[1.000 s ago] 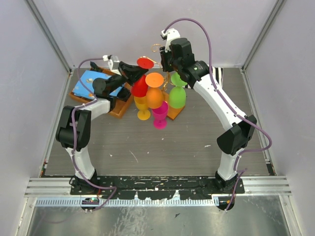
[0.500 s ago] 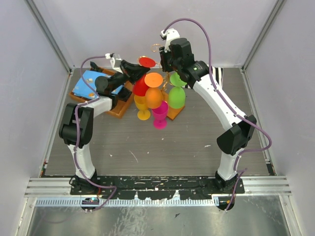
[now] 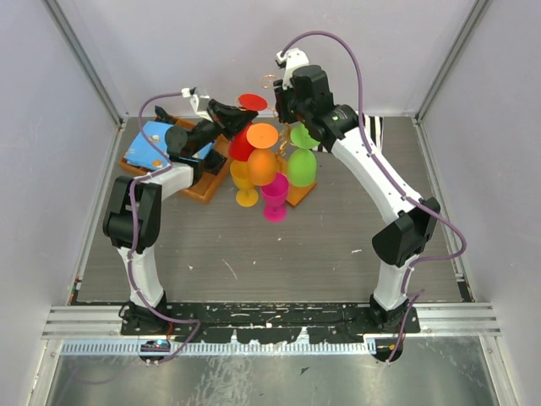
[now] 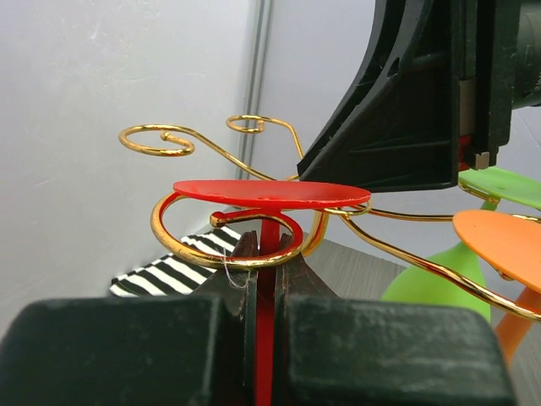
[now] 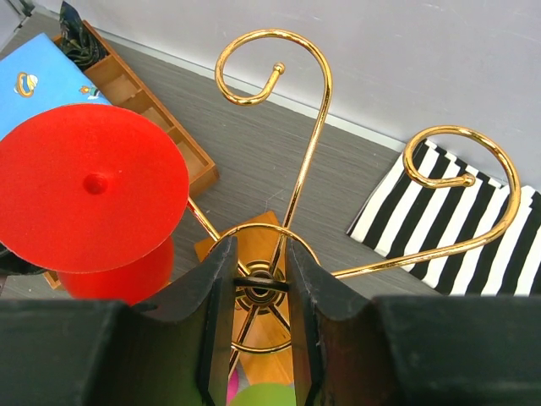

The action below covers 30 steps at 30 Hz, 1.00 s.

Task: Place the wine glass upside down on the wine glass rack
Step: Turn the wine glass upside down at the wine rack.

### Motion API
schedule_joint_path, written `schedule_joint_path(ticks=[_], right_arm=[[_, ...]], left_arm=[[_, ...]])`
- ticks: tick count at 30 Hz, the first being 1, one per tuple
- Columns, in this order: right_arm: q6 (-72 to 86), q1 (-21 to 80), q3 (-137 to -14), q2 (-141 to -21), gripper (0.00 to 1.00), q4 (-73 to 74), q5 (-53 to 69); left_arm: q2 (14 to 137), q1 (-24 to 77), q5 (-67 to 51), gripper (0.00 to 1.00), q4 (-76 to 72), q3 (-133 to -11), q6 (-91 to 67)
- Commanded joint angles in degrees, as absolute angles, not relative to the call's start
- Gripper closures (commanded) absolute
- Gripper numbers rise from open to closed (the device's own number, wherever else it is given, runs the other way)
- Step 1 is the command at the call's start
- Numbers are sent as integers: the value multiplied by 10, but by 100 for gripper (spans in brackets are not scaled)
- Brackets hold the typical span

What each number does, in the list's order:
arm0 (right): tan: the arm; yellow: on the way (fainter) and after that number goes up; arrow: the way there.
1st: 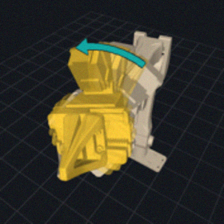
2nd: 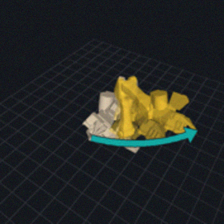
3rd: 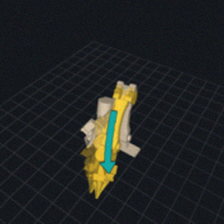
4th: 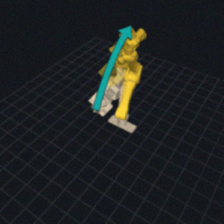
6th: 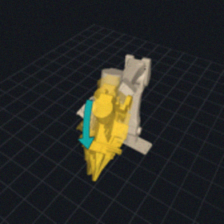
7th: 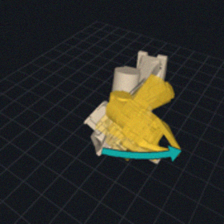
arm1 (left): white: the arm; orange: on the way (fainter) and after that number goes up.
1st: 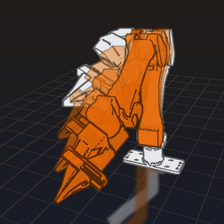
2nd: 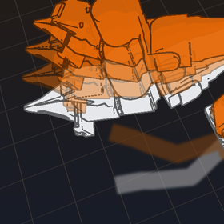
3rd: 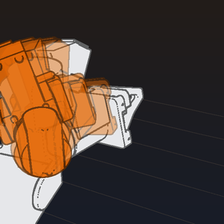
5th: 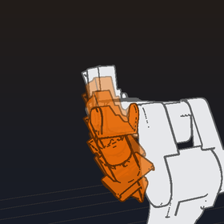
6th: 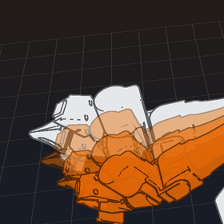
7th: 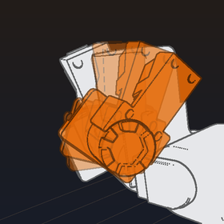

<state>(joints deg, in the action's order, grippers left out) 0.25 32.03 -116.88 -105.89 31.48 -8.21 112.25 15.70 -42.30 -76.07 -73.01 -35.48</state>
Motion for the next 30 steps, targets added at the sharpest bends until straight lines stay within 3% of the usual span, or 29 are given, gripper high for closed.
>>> schedule_joint_path(ticks=[1, 30], right_arm=[[-12, 323, -1178, -1058, 100, 338, -72], [-15, 323, -1178, -1062, 100, 338, -74]], left_arm=[[1123, 148, -352, 100, -754, -761, -333], [1100, 117, -305, 100, -776, -723, -337]])
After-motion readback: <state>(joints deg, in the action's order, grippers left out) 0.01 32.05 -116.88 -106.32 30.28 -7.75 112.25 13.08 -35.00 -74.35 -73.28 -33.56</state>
